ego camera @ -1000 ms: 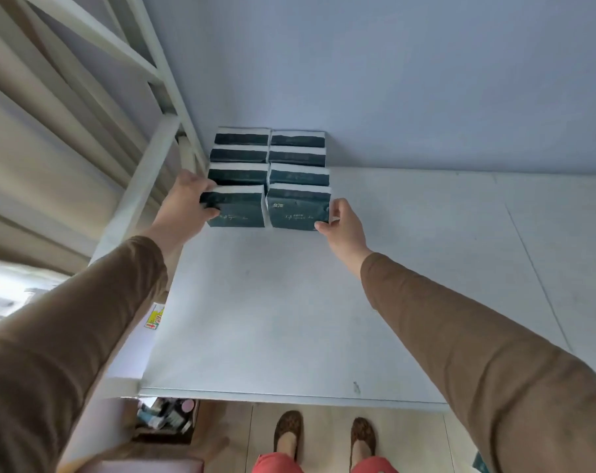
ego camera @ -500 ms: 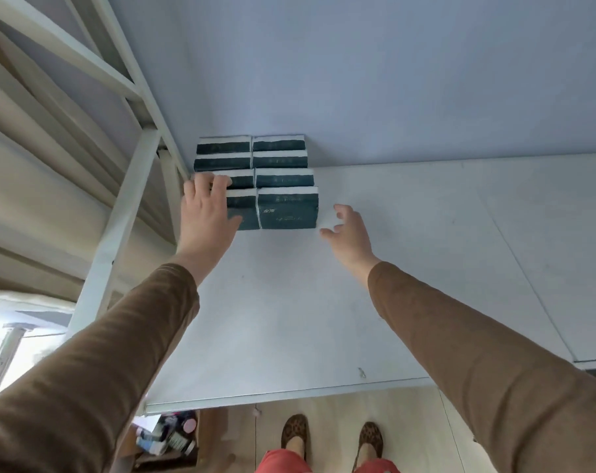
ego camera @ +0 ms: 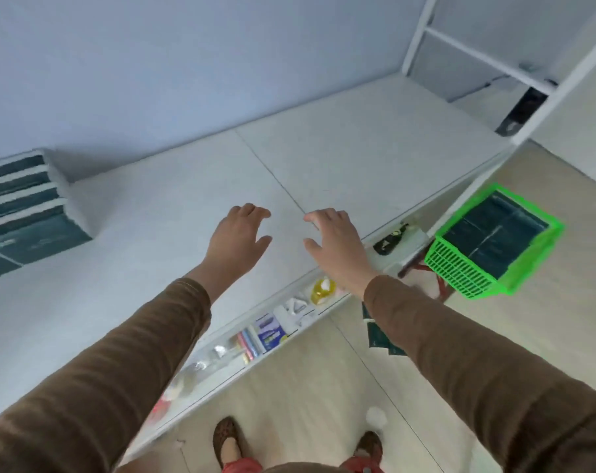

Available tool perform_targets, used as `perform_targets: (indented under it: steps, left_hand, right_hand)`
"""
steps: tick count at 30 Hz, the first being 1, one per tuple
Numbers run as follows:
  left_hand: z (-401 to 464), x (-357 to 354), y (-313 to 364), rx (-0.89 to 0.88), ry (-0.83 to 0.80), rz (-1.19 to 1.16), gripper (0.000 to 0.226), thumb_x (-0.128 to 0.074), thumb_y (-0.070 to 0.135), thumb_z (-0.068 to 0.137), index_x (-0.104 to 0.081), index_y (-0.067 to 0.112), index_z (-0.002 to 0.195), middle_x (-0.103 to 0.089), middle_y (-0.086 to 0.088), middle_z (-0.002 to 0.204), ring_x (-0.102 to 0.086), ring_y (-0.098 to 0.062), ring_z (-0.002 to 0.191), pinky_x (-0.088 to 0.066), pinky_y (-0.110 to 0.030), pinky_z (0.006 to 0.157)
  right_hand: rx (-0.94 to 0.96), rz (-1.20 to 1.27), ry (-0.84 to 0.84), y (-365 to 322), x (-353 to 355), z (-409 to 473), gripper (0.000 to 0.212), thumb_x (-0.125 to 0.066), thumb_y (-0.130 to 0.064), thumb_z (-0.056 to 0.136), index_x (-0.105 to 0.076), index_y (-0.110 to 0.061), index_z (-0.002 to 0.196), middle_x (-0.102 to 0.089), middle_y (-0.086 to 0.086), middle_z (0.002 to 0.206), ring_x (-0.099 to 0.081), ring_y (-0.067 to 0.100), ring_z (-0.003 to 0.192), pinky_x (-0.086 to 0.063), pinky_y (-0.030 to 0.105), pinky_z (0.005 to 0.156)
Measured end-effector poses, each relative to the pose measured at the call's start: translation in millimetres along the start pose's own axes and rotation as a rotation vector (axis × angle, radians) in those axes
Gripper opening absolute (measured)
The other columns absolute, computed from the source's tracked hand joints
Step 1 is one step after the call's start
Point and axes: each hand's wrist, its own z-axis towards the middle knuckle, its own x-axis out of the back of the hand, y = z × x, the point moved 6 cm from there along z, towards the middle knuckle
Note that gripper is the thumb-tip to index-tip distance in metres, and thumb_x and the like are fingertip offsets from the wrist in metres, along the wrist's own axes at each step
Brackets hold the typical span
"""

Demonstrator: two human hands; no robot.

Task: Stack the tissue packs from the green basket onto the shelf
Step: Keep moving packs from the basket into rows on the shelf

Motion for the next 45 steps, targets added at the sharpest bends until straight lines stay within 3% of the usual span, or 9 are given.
perform_targets:
  steps: [8, 19, 24, 27, 36, 39, 41, 43, 45]
  left_hand:
    - [60, -127, 208, -0.096, -0.105, -0.097, 0.042, -0.063, 0.028, 0.091, -0.055, 0.019, 0.131, -0.056, -0.001, 0.127, -0.048, -0.023, 0.117, -0.046, -0.037, 0.094]
    - [186, -276, 347, -0.154, -0.301, -0.118, 0.040, -0.066, 0.032, 0.087, -0.057, 0.022, 0.124, -0.057, 0.001, 0.119, -0.052, -0.023, 0.109, -0.046, -0.042, 0.093]
    - [247, -346, 392, -0.169, -0.420, -0.117, 0.044, -0.065, 0.029, 0.090, -0.053, 0.020, 0.131, -0.054, -0.002, 0.132, -0.051, -0.023, 0.120, -0.041, -0.036, 0.099]
    - [275, -392, 412, -0.157, -0.514, -0.104, 0.048, -0.062, 0.027, 0.092, -0.049, 0.016, 0.137, -0.050, -0.007, 0.137, -0.045, -0.027, 0.129, -0.037, -0.039, 0.107]
    - [343, -542, 441, 0.067, -0.648, 0.001, 0.060, -0.065, 0.025, 0.088, -0.042, 0.010, 0.141, -0.049, -0.012, 0.134, -0.045, -0.031, 0.126, -0.040, -0.042, 0.103]
    - [355, -588, 441, 0.163, -0.663, 0.067, 0.064, -0.068, 0.027, 0.085, -0.040, 0.007, 0.139, -0.047, -0.012, 0.130, -0.045, -0.032, 0.123, -0.043, -0.045, 0.099]
    - [360, -614, 441, 0.214, -0.654, 0.098, 0.071, -0.072, 0.031, 0.082, -0.036, 0.006, 0.139, -0.045, -0.012, 0.132, -0.044, -0.032, 0.124, -0.045, -0.046, 0.098]
    - [363, -636, 442, 0.243, -0.637, 0.144, 0.082, -0.078, 0.035, 0.077, -0.033, 0.006, 0.139, -0.043, -0.012, 0.131, -0.046, -0.032, 0.121, -0.047, -0.046, 0.095]
    - [364, -653, 441, 0.243, -0.624, 0.210, 0.098, -0.083, 0.041, 0.071, -0.027, 0.006, 0.144, -0.042, -0.011, 0.131, -0.046, -0.031, 0.119, -0.047, -0.044, 0.094]
  right_hand:
    - [-0.161, -0.064, 0.007, 234, 74, -73, 0.038, -0.060, -0.030, 0.093, -0.054, -0.021, 0.130, -0.056, 0.001, 0.129, -0.046, 0.023, 0.120, -0.043, 0.039, 0.099]
    - [-0.459, -0.010, -0.057, 465, 87, -73, 0.040, -0.060, -0.026, 0.093, -0.053, -0.019, 0.132, -0.058, 0.004, 0.124, -0.047, 0.025, 0.115, -0.045, 0.039, 0.096]
    - [-0.678, 0.156, -0.104, 560, 74, -75, 0.045, -0.063, -0.027, 0.094, -0.050, -0.016, 0.135, -0.057, 0.006, 0.126, -0.054, 0.024, 0.118, -0.046, 0.036, 0.098]
    - [-0.816, 0.269, -0.147, 614, 57, -80, 0.055, -0.066, -0.027, 0.092, -0.045, -0.014, 0.141, -0.055, 0.008, 0.134, -0.055, 0.023, 0.122, -0.044, 0.035, 0.101]
    - [-1.173, 0.648, -0.191, 755, -18, -75, 0.080, -0.067, -0.023, 0.089, -0.025, -0.005, 0.155, -0.034, 0.014, 0.158, -0.037, 0.027, 0.144, -0.032, 0.036, 0.116]
    - [-1.301, 0.739, -0.194, 791, -51, -76, 0.081, -0.070, -0.022, 0.086, -0.027, -0.001, 0.151, -0.042, 0.020, 0.148, -0.048, 0.031, 0.134, -0.039, 0.040, 0.111]
    - [-1.365, 0.793, -0.256, 805, -75, -77, 0.081, -0.072, -0.023, 0.086, -0.026, 0.003, 0.147, -0.051, 0.017, 0.130, -0.056, 0.028, 0.115, -0.044, 0.036, 0.101]
    - [-1.436, 0.855, -0.297, 815, -94, -77, 0.083, -0.074, -0.023, 0.085, -0.024, 0.004, 0.146, -0.047, 0.012, 0.116, -0.052, 0.021, 0.103, -0.041, 0.030, 0.092]
    - [-1.499, 0.882, -0.322, 822, -110, -78, 0.083, -0.076, -0.025, 0.086, -0.026, 0.005, 0.144, -0.046, 0.011, 0.116, -0.051, 0.019, 0.104, -0.040, 0.029, 0.091]
